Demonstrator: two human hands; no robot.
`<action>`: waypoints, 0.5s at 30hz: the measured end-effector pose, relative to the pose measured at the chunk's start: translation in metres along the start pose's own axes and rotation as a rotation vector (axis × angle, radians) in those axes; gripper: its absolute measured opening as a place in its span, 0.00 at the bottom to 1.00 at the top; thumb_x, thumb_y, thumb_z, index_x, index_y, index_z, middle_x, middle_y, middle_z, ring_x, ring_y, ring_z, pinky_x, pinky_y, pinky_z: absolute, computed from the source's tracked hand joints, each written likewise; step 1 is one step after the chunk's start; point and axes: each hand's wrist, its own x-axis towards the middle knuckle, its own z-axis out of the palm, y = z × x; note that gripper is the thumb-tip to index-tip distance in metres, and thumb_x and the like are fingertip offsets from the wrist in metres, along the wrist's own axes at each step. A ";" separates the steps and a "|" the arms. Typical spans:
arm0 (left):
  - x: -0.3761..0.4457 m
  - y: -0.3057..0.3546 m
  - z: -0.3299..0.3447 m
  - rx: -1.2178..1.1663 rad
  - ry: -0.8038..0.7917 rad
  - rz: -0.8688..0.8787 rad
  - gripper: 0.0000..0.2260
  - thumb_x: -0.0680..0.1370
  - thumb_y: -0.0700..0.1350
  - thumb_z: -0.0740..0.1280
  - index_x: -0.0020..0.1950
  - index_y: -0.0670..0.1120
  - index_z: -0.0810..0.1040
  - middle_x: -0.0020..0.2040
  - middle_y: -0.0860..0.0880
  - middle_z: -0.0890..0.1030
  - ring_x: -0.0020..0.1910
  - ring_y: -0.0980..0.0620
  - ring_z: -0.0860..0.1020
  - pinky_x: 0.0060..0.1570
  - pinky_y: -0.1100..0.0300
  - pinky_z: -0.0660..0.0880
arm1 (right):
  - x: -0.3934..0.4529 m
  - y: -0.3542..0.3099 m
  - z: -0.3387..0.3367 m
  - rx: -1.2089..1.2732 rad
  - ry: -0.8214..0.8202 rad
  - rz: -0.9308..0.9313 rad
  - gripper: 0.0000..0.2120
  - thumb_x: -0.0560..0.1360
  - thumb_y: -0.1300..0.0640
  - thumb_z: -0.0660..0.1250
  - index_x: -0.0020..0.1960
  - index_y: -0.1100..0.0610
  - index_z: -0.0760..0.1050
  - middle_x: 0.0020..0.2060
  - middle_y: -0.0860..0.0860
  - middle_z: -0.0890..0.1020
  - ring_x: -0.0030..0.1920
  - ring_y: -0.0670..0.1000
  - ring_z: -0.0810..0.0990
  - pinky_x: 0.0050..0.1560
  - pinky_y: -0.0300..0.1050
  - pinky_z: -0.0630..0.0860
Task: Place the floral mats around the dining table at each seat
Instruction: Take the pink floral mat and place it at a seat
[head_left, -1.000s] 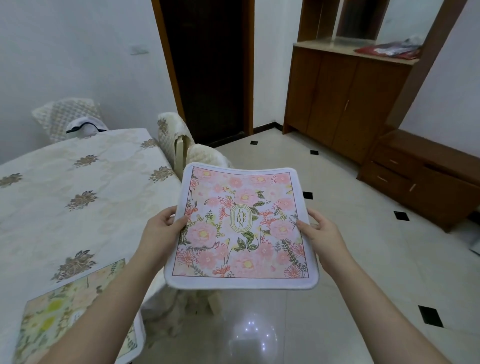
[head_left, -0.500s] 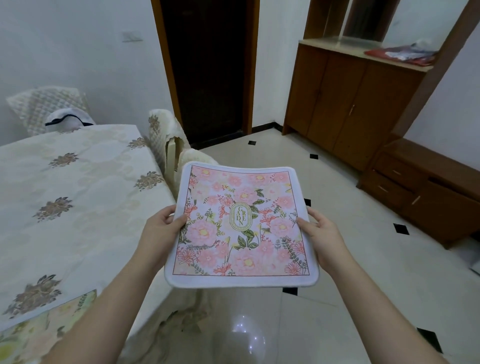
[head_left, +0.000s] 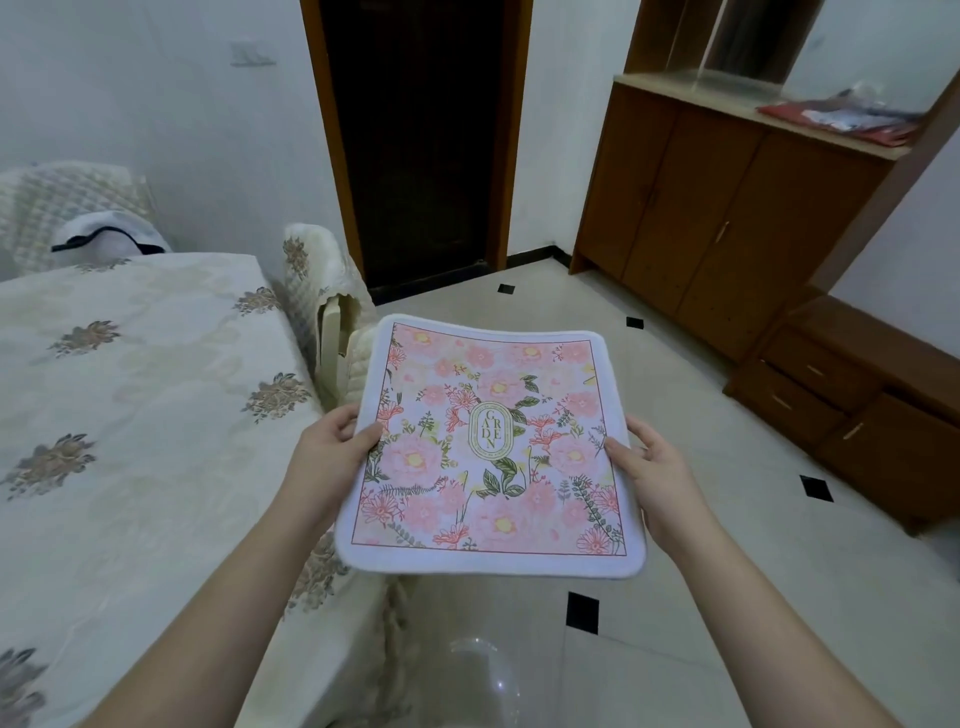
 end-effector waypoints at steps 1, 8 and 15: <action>0.007 0.000 0.003 -0.003 -0.002 -0.005 0.08 0.80 0.39 0.68 0.56 0.48 0.81 0.46 0.45 0.87 0.42 0.41 0.86 0.47 0.42 0.82 | 0.009 -0.001 -0.002 0.000 -0.003 0.001 0.11 0.80 0.62 0.64 0.56 0.47 0.77 0.42 0.57 0.86 0.41 0.59 0.86 0.47 0.58 0.82; 0.057 0.006 0.037 0.003 0.050 -0.043 0.08 0.80 0.40 0.67 0.57 0.49 0.81 0.47 0.45 0.87 0.41 0.41 0.86 0.44 0.45 0.82 | 0.089 -0.006 -0.014 0.013 -0.077 0.032 0.13 0.80 0.61 0.64 0.63 0.52 0.75 0.45 0.58 0.86 0.45 0.61 0.86 0.50 0.62 0.81; 0.105 0.022 0.083 0.033 0.145 -0.060 0.08 0.81 0.41 0.67 0.59 0.48 0.80 0.48 0.45 0.87 0.44 0.40 0.86 0.47 0.41 0.81 | 0.183 -0.019 -0.034 0.037 -0.167 0.069 0.14 0.79 0.60 0.65 0.64 0.51 0.74 0.45 0.58 0.86 0.45 0.60 0.86 0.49 0.62 0.81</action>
